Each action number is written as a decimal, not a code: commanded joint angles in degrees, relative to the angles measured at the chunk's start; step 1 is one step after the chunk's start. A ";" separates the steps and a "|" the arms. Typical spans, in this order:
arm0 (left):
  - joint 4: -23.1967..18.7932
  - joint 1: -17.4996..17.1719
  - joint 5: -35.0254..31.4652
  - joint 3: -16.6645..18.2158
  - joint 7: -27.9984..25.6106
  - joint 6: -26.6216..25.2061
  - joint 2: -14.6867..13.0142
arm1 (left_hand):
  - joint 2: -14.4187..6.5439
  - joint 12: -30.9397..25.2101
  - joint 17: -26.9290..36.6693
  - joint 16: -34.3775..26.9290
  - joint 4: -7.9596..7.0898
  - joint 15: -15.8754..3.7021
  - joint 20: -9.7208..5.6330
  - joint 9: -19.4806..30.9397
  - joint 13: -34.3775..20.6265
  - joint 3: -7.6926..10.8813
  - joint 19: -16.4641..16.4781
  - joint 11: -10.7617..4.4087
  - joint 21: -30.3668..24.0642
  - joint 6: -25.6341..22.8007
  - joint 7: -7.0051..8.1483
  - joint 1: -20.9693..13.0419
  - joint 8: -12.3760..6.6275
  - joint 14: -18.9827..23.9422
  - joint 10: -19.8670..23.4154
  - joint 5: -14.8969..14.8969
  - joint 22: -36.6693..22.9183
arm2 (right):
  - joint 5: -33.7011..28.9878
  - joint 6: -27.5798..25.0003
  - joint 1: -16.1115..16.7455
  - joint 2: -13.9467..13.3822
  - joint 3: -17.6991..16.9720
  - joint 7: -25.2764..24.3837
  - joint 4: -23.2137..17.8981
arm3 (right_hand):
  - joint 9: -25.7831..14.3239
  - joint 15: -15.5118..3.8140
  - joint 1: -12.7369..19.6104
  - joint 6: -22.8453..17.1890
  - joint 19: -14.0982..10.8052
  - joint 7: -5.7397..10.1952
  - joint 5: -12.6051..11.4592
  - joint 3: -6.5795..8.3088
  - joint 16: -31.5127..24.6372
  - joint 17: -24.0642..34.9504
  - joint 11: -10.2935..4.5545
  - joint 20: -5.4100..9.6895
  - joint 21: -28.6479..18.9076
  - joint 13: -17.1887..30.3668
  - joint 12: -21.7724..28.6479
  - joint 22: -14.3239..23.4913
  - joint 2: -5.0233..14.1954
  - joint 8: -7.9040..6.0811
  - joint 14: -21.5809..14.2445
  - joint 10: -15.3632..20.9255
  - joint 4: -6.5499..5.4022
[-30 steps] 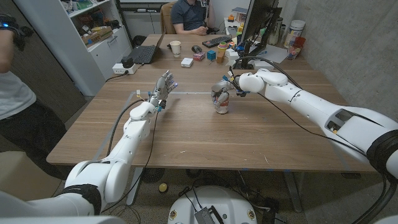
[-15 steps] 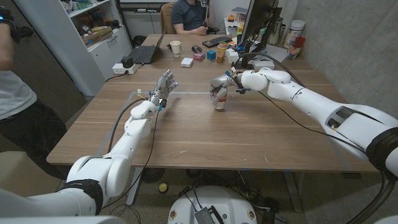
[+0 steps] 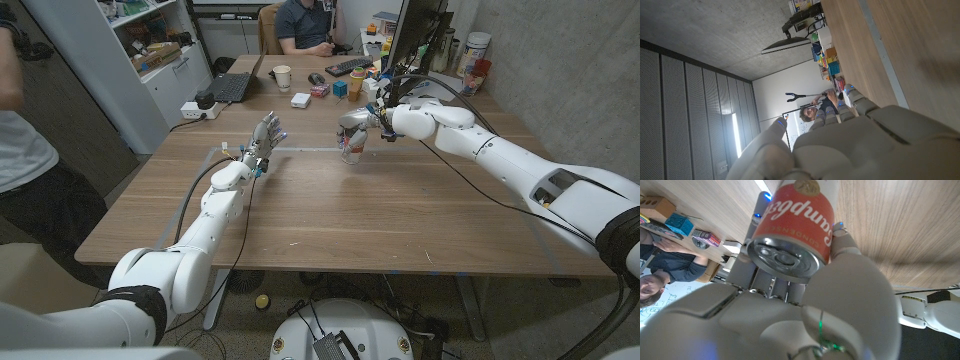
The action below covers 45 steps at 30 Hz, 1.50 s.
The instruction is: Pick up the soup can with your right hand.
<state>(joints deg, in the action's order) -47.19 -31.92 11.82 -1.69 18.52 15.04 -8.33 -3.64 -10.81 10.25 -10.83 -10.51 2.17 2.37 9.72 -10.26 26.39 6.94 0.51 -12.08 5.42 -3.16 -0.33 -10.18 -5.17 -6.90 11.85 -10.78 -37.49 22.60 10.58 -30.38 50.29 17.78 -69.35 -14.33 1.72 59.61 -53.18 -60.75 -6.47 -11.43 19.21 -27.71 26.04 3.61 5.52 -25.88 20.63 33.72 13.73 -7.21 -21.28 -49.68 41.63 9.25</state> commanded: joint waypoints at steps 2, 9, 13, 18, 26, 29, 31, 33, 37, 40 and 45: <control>-2.39 -1.29 0.06 0.01 -0.18 -0.59 -0.09 | -5.74 -0.15 0.34 -0.19 -0.04 0.16 0.11 0.25 -0.17 -0.06 -0.07 0.40 -0.38 -0.19 -0.10 0.10 -0.21 -0.40 -0.01 0.27 -0.31 | -1.69 -3.07 1.68 -2.26 -2.84 -2.39 -5.32 | -0.38 -14.70 17.26 -0.99 -3.88 -0.56 0.20 0.13 0.28 3.77 0.05 6.94 -0.73 0.26 0.66 0.23 16.46 0.34 -8.80 0.08 -0.35; -4.12 -2.28 0.26 -0.04 -0.32 -1.17 -0.16 | -5.74 -0.15 0.34 -0.20 -0.04 0.16 0.10 0.25 -0.17 -0.07 -0.05 0.29 -0.39 -0.19 -0.05 0.09 -0.20 -0.38 -0.02 0.27 -0.31 | -2.40 -5.13 3.20 -3.77 -4.93 -3.30 -9.27 | -0.45 -14.70 17.54 -1.19 -3.67 -0.61 0.28 -0.06 0.69 4.13 0.15 6.92 -1.27 0.44 0.97 0.33 16.52 0.58 -9.15 0.12 -0.58; -5.26 -2.89 0.32 -0.09 -0.64 -1.69 -0.16 | -5.75 -0.15 0.33 -0.20 -0.04 0.16 0.11 0.25 -0.17 -0.08 -0.06 0.35 -0.39 -0.20 -0.05 0.09 -0.21 -0.39 -0.02 0.27 -0.30 | -2.21 -5.33 3.87 -4.06 -6.02 -4.64 -9.98 | -0.63 -14.63 17.64 -1.10 -3.53 -0.59 0.33 -0.19 0.98 4.33 0.06 6.91 -1.61 0.45 1.06 0.38 16.56 0.74 -9.31 0.06 -0.75; -6.09 -3.45 0.54 -0.21 -0.63 -2.07 -0.01 | -5.75 -0.16 0.33 -0.21 -0.04 0.16 0.11 0.25 -0.17 -0.09 -0.04 0.35 -0.40 -0.24 -0.09 0.09 -0.22 -0.36 0.01 0.28 -0.30 | -2.36 -5.62 4.31 -4.46 -6.84 -5.07 -11.13 | -0.89 -14.62 17.71 -0.87 -3.34 -0.58 0.37 -0.31 1.37 4.50 0.10 6.91 -1.92 0.42 1.07 0.41 16.57 0.92 -9.34 -0.16 -0.91; -7.15 -3.98 0.26 -0.32 -1.59 -2.42 -0.16 | -5.77 -0.18 0.33 -0.24 -0.04 0.15 0.18 0.25 -0.17 -0.10 -0.01 0.27 -0.41 -0.39 -0.04 0.08 -0.27 -0.29 0.08 0.28 -0.30 | -2.58 -4.80 4.74 -4.86 -8.21 -7.54 -12.06 | -1.10 -14.62 17.89 -1.11 -3.13 -0.56 0.42 -0.47 1.86 4.83 0.16 6.91 -2.46 0.31 1.20 0.44 16.62 1.08 -9.55 -0.08 -1.08; -7.47 -4.19 0.32 -0.37 -1.75 -2.60 -0.07 | -5.78 -0.21 0.33 -0.24 -0.04 0.13 0.19 0.25 -0.17 -0.10 0.00 0.13 -0.42 -0.44 -0.03 0.08 -0.29 -0.29 0.13 0.28 -0.30 | -2.69 -3.70 5.00 -4.87 -9.01 -10.61 -11.71 | -1.18 -14.61 17.96 -1.27 -3.08 -0.79 0.45 -0.52 1.99 4.99 0.27 6.91 -2.68 0.26 1.27 0.46 16.67 1.11 -9.72 0.00 -1.15; -7.58 -4.29 0.39 -0.43 -1.79 -2.65 0.05 | -5.79 -0.20 0.33 -0.25 -0.04 0.15 0.19 0.25 -0.17 -0.10 0.00 0.19 -0.42 -0.46 -0.01 0.07 -0.29 -0.26 0.11 0.29 -0.30 | -2.97 -3.53 5.17 -4.89 -9.44 -12.05 -11.81 | -1.31 -14.56 17.95 -1.27 -3.05 -0.70 0.47 -0.57 2.05 5.12 0.17 6.91 -2.86 0.25 1.35 0.47 16.75 1.14 -9.91 0.08 -1.26; -7.74 -4.41 0.43 -0.49 -1.87 -2.66 0.17 | -5.79 -0.20 0.33 -0.25 -0.04 0.12 0.19 0.25 -0.17 -0.10 0.00 0.12 -0.42 -0.48 -0.01 0.07 -0.30 -0.25 0.13 0.29 -0.30 | -3.15 -3.47 5.25 -4.90 -9.81 -13.11 -11.85 | -1.40 -14.60 17.99 -1.30 -3.03 -0.66 0.49 -0.62 2.12 5.22 0.27 6.90 -3.00 0.23 1.39 0.47 16.74 1.16 -10.03 0.12 -1.28; -8.27 -4.73 0.31 -0.55 -2.38 -2.66 0.21 | -5.80 -0.19 0.33 -0.25 -0.03 0.15 0.19 0.25 -0.17 -0.10 0.00 0.10 -0.42 -0.49 -0.07 0.07 -0.29 -0.27 0.10 0.29 -0.30 | -3.56 -3.20 5.22 -4.99 -10.28 -14.73 -11.69 | -1.57 -14.57 18.03 -1.25 -2.94 -0.72 0.52 -0.71 2.34 5.42 0.33 6.91 -3.30 0.19 1.44 0.48 16.73 1.27 -10.19 0.08 -1.37; -8.89 -5.09 0.25 -0.54 -2.82 -2.74 0.22 | -5.80 -0.18 0.33 -0.24 -0.03 0.14 0.18 0.25 -0.17 -0.10 0.00 0.28 -0.42 -0.54 -0.08 0.06 -0.31 -0.27 0.08 0.29 -0.30 | -3.82 -3.31 5.27 -5.16 -10.59 -15.39 -11.83 | -1.69 -14.53 18.07 -1.36 -2.88 -0.74 0.54 -0.78 2.52 5.60 0.23 6.92 -3.56 0.18 1.53 0.48 16.78 1.33 -10.36 0.12 -1.46; -9.69 -5.52 0.25 -0.61 -3.27 -3.03 0.28 | -5.81 -0.18 0.33 -0.25 -0.03 0.15 0.17 0.25 -0.17 -0.11 0.03 0.29 -0.43 -0.57 -0.15 0.06 -0.31 -0.27 0.09 0.30 -0.30 | -3.52 -2.63 5.25 -5.36 -10.85 -15.99 -11.51 | -1.84 -14.56 18.16 -1.41 -2.82 -0.71 0.56 -0.84 2.72 5.76 0.31 6.91 -3.82 0.12 1.58 0.48 16.72 1.38 -10.46 0.15 -1.47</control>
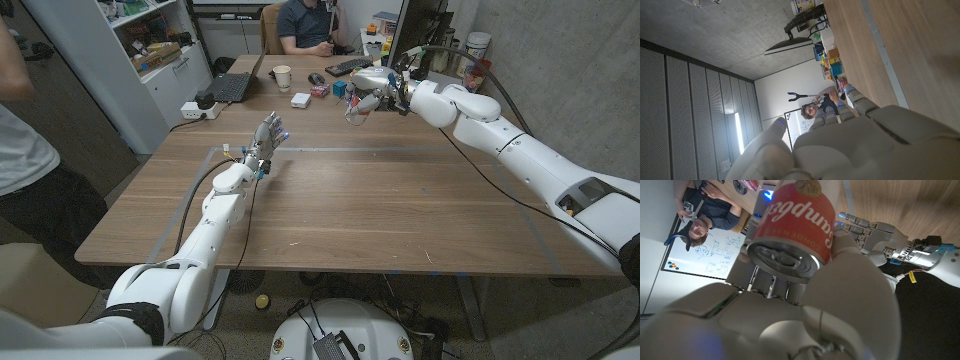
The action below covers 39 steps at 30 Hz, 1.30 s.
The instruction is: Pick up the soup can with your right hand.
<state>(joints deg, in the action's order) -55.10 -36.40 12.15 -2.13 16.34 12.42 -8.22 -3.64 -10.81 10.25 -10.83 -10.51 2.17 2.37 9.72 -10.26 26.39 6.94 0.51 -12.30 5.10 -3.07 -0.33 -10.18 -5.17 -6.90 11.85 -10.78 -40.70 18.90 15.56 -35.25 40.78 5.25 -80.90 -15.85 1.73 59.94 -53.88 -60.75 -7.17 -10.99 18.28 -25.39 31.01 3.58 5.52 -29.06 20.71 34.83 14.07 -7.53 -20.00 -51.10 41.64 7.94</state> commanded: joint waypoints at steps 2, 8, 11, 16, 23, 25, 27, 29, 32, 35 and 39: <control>-1.96 -1.11 -0.08 -0.24 -1.15 -0.45 0.19 | -5.82 -0.19 0.32 -0.24 -0.03 0.15 0.18 0.25 -0.17 -0.11 0.04 0.40 -0.22 -0.26 -0.24 0.05 -0.30 -0.27 0.10 0.30 -0.30 | -0.23 1.22 0.28 -0.56 -1.39 -3.46 0.11 | -0.38 -14.52 17.83 -0.79 -2.80 -0.03 0.14 0.06 0.51 0.88 0.28 6.91 -0.79 0.00 0.52 0.13 17.07 0.12 -9.10 0.20 -0.23; -2.44 -1.23 -0.23 -0.48 -1.50 -0.48 0.26 | -5.83 -0.18 0.32 -0.24 -0.03 0.13 0.18 0.25 -0.17 -0.11 0.05 0.33 -0.22 -0.25 -0.19 0.05 -0.29 -0.27 0.10 0.31 -0.30 | 0.06 1.62 0.65 -0.94 -1.80 -4.01 0.03 | -0.46 -14.41 17.75 -0.93 -2.74 0.04 0.19 -0.02 0.77 1.09 0.54 6.90 -1.15 -0.18 0.54 0.10 17.19 0.24 -9.30 0.27 -0.44; -2.77 -1.32 -0.35 -0.68 -1.65 -0.41 0.32 | -5.83 -0.18 0.32 -0.24 -0.03 0.12 0.18 0.25 -0.17 -0.11 0.05 0.32 -0.22 -0.26 -0.25 0.04 -0.29 -0.27 0.10 0.31 -0.30 | 0.20 1.66 1.13 -1.41 -2.24 -4.30 -0.59 | -0.55 -14.40 17.71 -0.85 -2.73 0.04 0.22 -0.04 0.94 1.18 0.55 6.89 -1.33 -0.23 0.57 0.08 17.23 0.33 -9.33 0.26 -0.53; -3.88 -1.88 -0.41 -0.83 -2.09 -0.53 0.38 | -5.84 -0.18 0.32 -0.25 -0.03 0.08 0.17 0.25 -0.17 -0.11 0.05 0.23 -0.22 -0.26 -0.24 0.04 -0.28 -0.24 0.09 0.31 -0.30 | 0.29 1.97 1.79 -1.86 -2.73 -4.88 -1.22 | -0.71 -14.41 17.68 -0.88 -2.69 -0.02 0.26 -0.07 1.15 1.34 0.56 6.89 -1.59 -0.31 0.59 0.05 17.27 0.38 -9.44 0.26 -0.63; -6.24 -3.23 -0.39 -0.91 -2.85 -1.01 0.31 | -5.84 -0.17 0.32 -0.24 -0.03 0.07 0.15 0.25 -0.17 -0.11 0.05 0.22 -0.22 -0.26 -0.18 0.03 -0.27 -0.26 0.09 0.31 -0.30 | 0.53 2.44 2.79 -2.45 -3.47 -5.39 -2.24 | -0.90 -14.40 17.66 -1.00 -2.65 0.03 0.36 -0.11 1.62 1.57 0.56 6.86 -2.06 -0.49 0.57 -0.05 17.22 0.50 -9.46 0.11 -0.72; -7.01 -3.69 -0.41 -0.94 -3.02 -1.13 0.23 | -5.84 -0.18 0.32 -0.25 -0.03 0.08 0.15 0.25 -0.17 -0.11 0.05 0.22 -0.22 -0.31 -0.23 0.03 -0.29 -0.25 0.10 0.31 -0.29 | 0.56 2.47 3.12 -2.64 -3.72 -5.47 -2.72 | -0.96 -14.38 17.64 -0.89 -2.64 -0.01 0.38 -0.11 1.67 1.63 0.60 6.85 -2.14 -0.52 0.58 -0.07 17.26 0.57 -9.52 0.14 -0.77; -7.90 -4.22 -0.32 -0.93 -3.18 -1.30 0.18 | -5.84 -0.17 0.32 -0.25 -0.03 0.06 0.15 0.25 -0.17 -0.11 0.06 0.30 -0.22 -0.33 -0.25 0.03 -0.29 -0.25 0.08 0.31 -0.29 | 0.46 2.34 3.54 -2.84 -3.99 -5.59 -3.33 | -1.04 -14.33 17.58 -0.97 -2.61 0.10 0.40 -0.12 1.77 1.66 0.63 6.84 -2.22 -0.55 0.59 -0.10 17.29 0.54 -9.52 0.13 -0.84; -8.81 -4.77 -0.34 -0.94 -3.42 -1.48 0.07 | -5.84 -0.17 0.32 -0.25 -0.03 0.07 0.15 0.25 -0.17 -0.12 0.05 0.30 -0.22 -0.31 -0.27 0.03 -0.28 -0.25 0.08 0.31 -0.29 | 0.47 2.29 3.95 -3.00 -4.25 -5.65 -3.86 | -1.13 -14.30 17.49 -1.00 -2.58 0.03 0.43 -0.13 1.87 1.71 0.67 6.83 -2.32 -0.58 0.62 -0.13 17.33 0.54 -9.55 0.16 -0.93; -10.05 -5.58 -0.26 -0.89 -3.67 -1.79 -0.13 | -5.83 -0.19 0.32 -0.25 -0.03 0.07 0.14 0.25 -0.17 -0.12 0.07 0.29 -0.23 -0.31 -0.21 0.03 -0.28 -0.23 0.15 0.31 -0.29 | 0.44 1.91 4.60 -3.28 -4.64 -5.37 -4.86 | -1.28 -14.31 17.39 -0.97 -2.53 0.04 0.48 -0.14 2.07 1.82 0.60 6.82 -2.52 -0.69 0.63 -0.20 17.34 0.59 -9.60 0.20 -1.03; -11.15 -6.29 -0.11 -0.84 -3.77 -2.09 -0.31 | -5.83 -0.20 0.32 -0.25 -0.02 0.08 0.15 0.25 -0.17 -0.12 0.08 0.28 -0.23 -0.32 -0.24 0.03 -0.28 -0.24 0.16 0.32 -0.29 | -0.02 1.09 5.45 -3.57 -5.09 -5.42 -6.12 | -1.39 -14.29 17.31 -0.90 -2.48 0.15 0.52 -0.15 2.20 1.90 0.68 6.82 -2.63 -0.74 0.63 -0.25 17.36 0.63 -9.64 0.15 -1.12; -12.21 -6.96 0.10 -0.84 -3.56 -2.32 -0.64 | -5.82 -0.17 0.32 -0.25 -0.02 0.14 0.14 0.25 -0.17 -0.13 0.07 0.26 -0.23 -0.37 -0.23 0.03 -0.29 -0.24 0.10 0.32 -0.29 | -0.18 0.17 6.58 -3.83 -5.80 -5.55 -7.67 | -1.56 -14.21 17.06 -0.94 -2.35 0.32 0.57 -0.18 2.44 2.02 0.57 6.83 -2.83 -0.80 0.61 -0.35 17.42 0.65 -9.70 -0.01 -1.35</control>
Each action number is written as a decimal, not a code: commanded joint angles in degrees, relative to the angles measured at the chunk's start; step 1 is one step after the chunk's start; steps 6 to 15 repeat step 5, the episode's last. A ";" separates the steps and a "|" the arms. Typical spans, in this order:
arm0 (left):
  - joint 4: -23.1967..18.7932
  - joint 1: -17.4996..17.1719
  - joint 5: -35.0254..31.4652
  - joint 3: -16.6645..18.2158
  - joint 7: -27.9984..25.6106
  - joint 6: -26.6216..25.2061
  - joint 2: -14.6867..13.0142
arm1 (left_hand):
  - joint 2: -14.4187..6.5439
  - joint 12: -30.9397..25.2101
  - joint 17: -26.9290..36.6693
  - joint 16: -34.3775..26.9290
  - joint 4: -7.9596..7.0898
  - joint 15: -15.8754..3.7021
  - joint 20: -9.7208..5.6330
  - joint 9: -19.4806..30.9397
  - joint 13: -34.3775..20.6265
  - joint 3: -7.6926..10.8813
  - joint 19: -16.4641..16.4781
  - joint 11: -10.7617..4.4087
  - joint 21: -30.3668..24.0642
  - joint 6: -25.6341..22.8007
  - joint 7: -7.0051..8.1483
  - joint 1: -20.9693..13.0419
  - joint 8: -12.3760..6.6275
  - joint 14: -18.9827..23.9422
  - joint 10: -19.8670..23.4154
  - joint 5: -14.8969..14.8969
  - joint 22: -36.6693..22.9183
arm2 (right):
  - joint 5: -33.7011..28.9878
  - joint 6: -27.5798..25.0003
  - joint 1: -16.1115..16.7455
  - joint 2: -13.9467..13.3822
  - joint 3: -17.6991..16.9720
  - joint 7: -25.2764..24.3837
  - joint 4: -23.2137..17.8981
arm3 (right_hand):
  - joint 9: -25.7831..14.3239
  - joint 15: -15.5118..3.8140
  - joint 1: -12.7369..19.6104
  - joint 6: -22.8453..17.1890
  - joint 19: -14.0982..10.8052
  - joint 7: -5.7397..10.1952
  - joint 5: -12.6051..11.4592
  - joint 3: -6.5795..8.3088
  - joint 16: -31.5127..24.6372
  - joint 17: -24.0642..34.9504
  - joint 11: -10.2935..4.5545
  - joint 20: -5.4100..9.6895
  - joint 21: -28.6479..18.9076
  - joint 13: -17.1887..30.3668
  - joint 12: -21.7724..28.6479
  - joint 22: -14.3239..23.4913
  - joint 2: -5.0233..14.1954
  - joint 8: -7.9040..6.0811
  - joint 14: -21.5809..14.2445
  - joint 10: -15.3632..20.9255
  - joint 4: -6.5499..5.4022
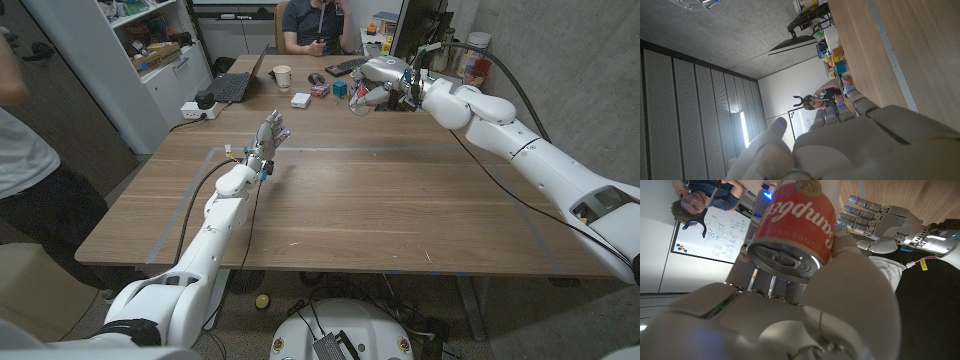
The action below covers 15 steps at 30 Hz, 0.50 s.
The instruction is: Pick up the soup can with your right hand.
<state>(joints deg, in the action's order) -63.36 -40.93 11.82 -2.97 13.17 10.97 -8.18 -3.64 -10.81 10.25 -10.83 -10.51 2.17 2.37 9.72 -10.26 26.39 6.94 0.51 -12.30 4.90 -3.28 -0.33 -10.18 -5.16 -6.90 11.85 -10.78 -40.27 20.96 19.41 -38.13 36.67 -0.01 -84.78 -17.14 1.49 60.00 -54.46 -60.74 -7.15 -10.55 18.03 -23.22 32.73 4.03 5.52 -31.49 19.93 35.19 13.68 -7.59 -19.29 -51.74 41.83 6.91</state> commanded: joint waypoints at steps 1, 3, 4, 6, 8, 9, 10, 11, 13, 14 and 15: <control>-4.20 -2.58 0.54 0.04 -0.40 -0.94 -0.70 | -5.82 -0.17 0.32 -0.25 -0.02 0.14 0.14 0.25 -0.17 -0.13 0.07 0.29 -0.23 -0.16 0.01 0.03 -0.28 -0.24 0.10 0.32 -0.29 | -0.66 -2.20 2.98 -1.07 -1.86 -0.12 -4.27 | -0.30 -13.97 16.95 -0.32 -2.35 0.33 0.14 0.07 0.32 0.33 0.22 6.82 -0.45 -0.03 0.27 0.02 17.48 -0.02 -9.09 -0.16 -0.36; -4.59 -2.82 0.65 0.05 -0.24 -0.95 -0.86 | -5.82 -0.18 0.32 -0.25 -0.02 0.11 0.13 0.25 -0.17 -0.14 0.07 0.25 -0.23 -0.19 -0.03 0.03 -0.29 -0.23 0.13 0.32 -0.29 | -0.80 -2.57 3.44 -1.18 -2.16 -0.21 -4.93 | -0.34 -13.98 16.91 -0.34 -2.32 0.33 0.14 0.06 0.37 0.37 0.14 6.83 -0.51 -0.03 0.31 -0.01 17.48 -0.02 -9.12 -0.12 -0.39; -4.78 -2.93 0.69 0.06 -0.21 -0.91 -0.94 | -5.82 -0.19 0.32 -0.25 -0.02 0.10 0.13 0.25 -0.17 -0.14 0.06 0.27 -0.23 -0.21 0.02 0.03 -0.30 -0.23 0.15 0.32 -0.29 | -0.86 -2.75 3.63 -1.24 -2.27 -0.14 -5.25 | -0.38 -13.97 16.87 -0.34 -2.30 0.35 0.15 0.06 0.40 0.41 0.03 6.83 -0.55 0.00 0.33 -0.03 17.49 -0.01 -9.16 -0.16 -0.43; -4.97 -3.06 0.83 0.12 -0.15 -0.99 -0.97 | -5.81 -0.18 0.32 -0.26 -0.02 0.10 0.14 0.25 -0.17 -0.14 0.08 0.26 -0.23 -0.20 0.04 0.03 -0.29 -0.22 0.14 0.32 -0.29 | -0.88 -2.86 3.74 -1.24 -2.35 -0.05 -5.47 | -0.41 -13.97 16.83 -0.40 -2.27 0.43 0.16 0.06 0.44 0.46 0.12 6.84 -0.60 0.02 0.37 -0.06 17.49 -0.02 -9.21 -0.15 -0.47; -4.97 -3.06 0.83 0.12 -0.15 -0.99 -0.97 | -5.81 -0.18 0.32 -0.26 -0.02 0.10 0.14 0.25 -0.17 -0.14 0.08 0.26 -0.23 -0.20 0.04 0.03 -0.29 -0.22 0.14 0.32 -0.29 | -0.88 -2.86 3.74 -1.24 -2.35 -0.05 -5.47 | -0.41 -13.97 16.83 -0.40 -2.27 0.43 0.16 0.06 0.44 0.46 0.12 6.84 -0.60 0.02 0.37 -0.06 17.49 -0.02 -9.21 -0.15 -0.47; -4.97 -3.06 0.83 0.12 -0.15 -0.99 -0.97 | -5.81 -0.18 0.32 -0.26 -0.02 0.10 0.14 0.25 -0.17 -0.14 0.08 0.26 -0.23 -0.20 0.04 0.03 -0.29 -0.22 0.14 0.32 -0.29 | -0.88 -2.86 3.74 -1.24 -2.35 -0.05 -5.47 | -0.41 -13.97 16.83 -0.40 -2.27 0.43 0.16 0.06 0.44 0.46 0.12 6.84 -0.60 0.02 0.37 -0.06 17.49 -0.02 -9.21 -0.15 -0.47; -4.97 -3.06 0.83 0.12 -0.15 -0.99 -0.97 | -5.81 -0.18 0.32 -0.26 -0.02 0.10 0.14 0.25 -0.17 -0.14 0.08 0.26 -0.23 -0.20 0.04 0.03 -0.29 -0.22 0.14 0.32 -0.29 | -0.88 -2.86 3.74 -1.24 -2.35 -0.05 -5.47 | -0.41 -13.97 16.83 -0.40 -2.27 0.43 0.16 0.06 0.44 0.46 0.12 6.84 -0.60 0.02 0.37 -0.06 17.49 -0.02 -9.21 -0.15 -0.47; -4.97 -3.06 0.83 0.12 -0.15 -0.99 -0.97 | -5.81 -0.18 0.32 -0.26 -0.02 0.10 0.14 0.25 -0.17 -0.14 0.08 0.26 -0.23 -0.20 0.04 0.03 -0.29 -0.22 0.14 0.32 -0.29 | -0.88 -2.86 3.74 -1.24 -2.35 -0.05 -5.47 | -0.41 -13.97 16.83 -0.40 -2.27 0.43 0.16 0.06 0.44 0.46 0.12 6.84 -0.60 0.02 0.37 -0.06 17.49 -0.02 -9.21 -0.15 -0.47; -4.97 -3.06 0.83 0.12 -0.15 -0.99 -0.97 | -5.81 -0.18 0.32 -0.26 -0.02 0.10 0.14 0.25 -0.17 -0.14 0.08 0.26 -0.23 -0.20 0.04 0.03 -0.29 -0.22 0.14 0.32 -0.29 | -0.88 -2.86 3.74 -1.24 -2.35 -0.05 -5.47 | -0.41 -13.97 16.83 -0.40 -2.27 0.43 0.16 0.06 0.44 0.46 0.12 6.84 -0.60 0.02 0.37 -0.06 17.49 -0.02 -9.21 -0.15 -0.47; -4.97 -3.06 0.83 0.12 -0.15 -0.99 -0.97 | -5.81 -0.18 0.32 -0.26 -0.02 0.10 0.14 0.25 -0.17 -0.14 0.08 0.26 -0.23 -0.20 0.04 0.03 -0.29 -0.22 0.14 0.32 -0.29 | -0.88 -2.86 3.74 -1.24 -2.35 -0.05 -5.47 | -0.41 -13.97 16.83 -0.40 -2.27 0.43 0.16 0.06 0.44 0.46 0.12 6.84 -0.60 0.02 0.37 -0.06 17.49 -0.02 -9.21 -0.15 -0.47; -4.97 -3.06 0.83 0.12 -0.15 -0.99 -0.97 | -5.81 -0.18 0.32 -0.26 -0.02 0.10 0.14 0.25 -0.17 -0.14 0.08 0.26 -0.23 -0.20 0.04 0.03 -0.29 -0.22 0.14 0.32 -0.29 | -0.88 -2.86 3.74 -1.24 -2.35 -0.05 -5.47 | -0.41 -13.97 16.83 -0.40 -2.27 0.43 0.16 0.06 0.44 0.46 0.12 6.84 -0.60 0.02 0.37 -0.06 17.49 -0.02 -9.21 -0.15 -0.47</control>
